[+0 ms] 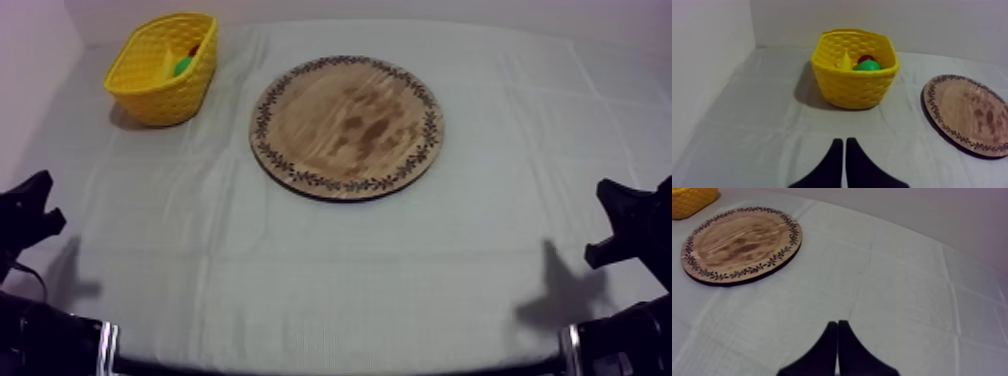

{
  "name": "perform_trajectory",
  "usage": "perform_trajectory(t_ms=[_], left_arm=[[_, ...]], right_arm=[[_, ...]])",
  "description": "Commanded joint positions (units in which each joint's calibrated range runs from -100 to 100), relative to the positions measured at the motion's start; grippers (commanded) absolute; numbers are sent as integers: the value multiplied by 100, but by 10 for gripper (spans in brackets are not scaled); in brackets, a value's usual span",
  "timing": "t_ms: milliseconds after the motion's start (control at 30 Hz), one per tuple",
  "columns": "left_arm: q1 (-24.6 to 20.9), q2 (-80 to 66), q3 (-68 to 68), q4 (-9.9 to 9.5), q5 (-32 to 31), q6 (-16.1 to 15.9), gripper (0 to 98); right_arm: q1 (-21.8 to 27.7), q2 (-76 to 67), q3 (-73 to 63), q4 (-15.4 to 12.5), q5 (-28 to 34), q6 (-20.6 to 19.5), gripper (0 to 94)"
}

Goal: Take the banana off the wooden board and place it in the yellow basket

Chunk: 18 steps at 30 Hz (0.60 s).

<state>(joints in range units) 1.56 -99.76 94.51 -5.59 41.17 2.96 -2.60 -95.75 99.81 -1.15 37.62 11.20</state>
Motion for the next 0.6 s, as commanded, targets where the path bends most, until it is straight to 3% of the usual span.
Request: perform_trajectory(t_ms=[0,100,300,567], left_arm=[[128,-5,125,-128,-90,114,0],[186,-11,209,-160,-144,145,0],[153,-15,294,19,-133,-40,0],[131,-15,299,60,-100,-100,0]], right_arm=[[0,0,-3,0,4,3,3],[0,0,-3,0,4,4,3],[0,0,-3,0,4,1,3],[0,0,-3,0,4,1,3]])
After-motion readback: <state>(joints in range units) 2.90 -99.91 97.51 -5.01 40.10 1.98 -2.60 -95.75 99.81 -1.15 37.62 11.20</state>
